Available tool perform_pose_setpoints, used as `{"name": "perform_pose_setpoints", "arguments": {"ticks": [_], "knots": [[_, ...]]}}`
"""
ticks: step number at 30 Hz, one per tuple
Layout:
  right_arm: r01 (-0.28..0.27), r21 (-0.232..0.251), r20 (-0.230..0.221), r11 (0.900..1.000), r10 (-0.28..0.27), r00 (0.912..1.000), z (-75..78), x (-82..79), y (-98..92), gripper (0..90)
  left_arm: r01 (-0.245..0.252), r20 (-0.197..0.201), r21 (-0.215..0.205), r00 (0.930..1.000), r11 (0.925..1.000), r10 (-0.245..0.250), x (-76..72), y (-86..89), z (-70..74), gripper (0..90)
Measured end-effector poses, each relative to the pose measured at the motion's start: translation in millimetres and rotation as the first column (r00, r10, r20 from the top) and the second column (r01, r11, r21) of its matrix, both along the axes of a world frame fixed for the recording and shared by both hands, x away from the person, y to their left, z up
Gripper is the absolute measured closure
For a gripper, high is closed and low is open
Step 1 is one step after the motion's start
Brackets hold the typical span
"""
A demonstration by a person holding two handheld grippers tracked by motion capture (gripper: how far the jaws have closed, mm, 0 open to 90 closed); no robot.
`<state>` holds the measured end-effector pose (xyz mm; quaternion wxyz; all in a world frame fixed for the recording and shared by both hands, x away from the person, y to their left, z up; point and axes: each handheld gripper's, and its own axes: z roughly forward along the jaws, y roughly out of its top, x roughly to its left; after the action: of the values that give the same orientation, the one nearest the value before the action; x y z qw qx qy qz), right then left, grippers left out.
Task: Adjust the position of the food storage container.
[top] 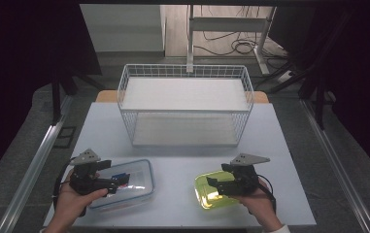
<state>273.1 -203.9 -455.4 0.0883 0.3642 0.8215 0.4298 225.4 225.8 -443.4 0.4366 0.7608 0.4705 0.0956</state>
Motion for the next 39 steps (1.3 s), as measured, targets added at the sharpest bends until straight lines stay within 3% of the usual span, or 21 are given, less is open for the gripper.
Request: {"name": "perform_pose_setpoints", "arguments": {"ticks": [9,13,17,21,23,26,27,30,35,37,39], "knots": [[-0.001,-0.006,-0.008,1.000,0.000,1.0000,-1.7,-0.2,1.5,23.5,-0.001,-0.010,-0.005,0.9999,1.0000,0.000,2.4,2.1,-1.2,9.4],[-0.003,-0.003,-0.004,1.000,0.002,1.0000,0.8,-1.8,3.2,23.3,0.022,-0.009,-0.003,0.9997,0.9997,-0.022,7.3,2.2,2.6,9.4],[0.031,-0.003,0.009,1.000,-0.031,0.9995,7.5,-4.0,6.0,23.2,0.049,-0.011,-0.019,0.9987,0.9986,-0.050,8.3,6.4,-1.2,9.4],[0.048,-0.003,0.016,0.999,-0.048,0.9987,13.8,-8.9,11.4,23.0,0.014,0.003,-0.012,0.9999,0.9998,-0.014,3.4,15.5,-5.4,10.9],[0.052,0.007,0.026,0.999,-0.052,0.9983,14.5,-14.1,11.7,23.1,-0.003,0.007,-0.023,1.0000,0.9997,0.004,0.9,19.2,-1.6,11.0],[0.035,0.005,0.038,0.999,-0.035,0.9987,14.5,-18.6,12.9,23.5,-0.016,0.019,0.006,0.9997,0.9999,0.016,-9.5,24.4,5.7,11.4],[0.025,0.007,0.038,1.000,-0.025,0.9990,13.8,-18.0,14.5,24.1,-0.028,0.021,-0.009,0.9994,0.9996,0.028,-11.6,28.0,6.4,11.7],[0.020,-0.010,0.019,1.000,-0.020,0.9996,10.4,-16.8,17.4,24.2,-0.069,0.019,0.003,0.9974,0.9976,0.069,-12.9,35.5,6.5,13.2],[0.017,-0.018,-0.007,1.000,-0.017,0.9998,5.0,-10.9,19.9,24.7,-0.087,0.013,0.004,0.9961,0.9962,0.087,-13.7,48.6,2.1,15.0],[0.010,-0.020,-0.009,1.000,-0.010,0.9999,4.6,-10.6,21.8,24.8,-0.083,0.016,-0.001,0.9964,0.9966,0.083,-15.0,51.8,1.2,17.6],[0.008,-0.018,-0.006,1.000,-0.008,0.9999,6.2,-11.9,22.3,24.9,-0.077,0.016,0.012,0.9969,0.9970,0.077,-17.4,53.7,-0.9,27.0]]}}
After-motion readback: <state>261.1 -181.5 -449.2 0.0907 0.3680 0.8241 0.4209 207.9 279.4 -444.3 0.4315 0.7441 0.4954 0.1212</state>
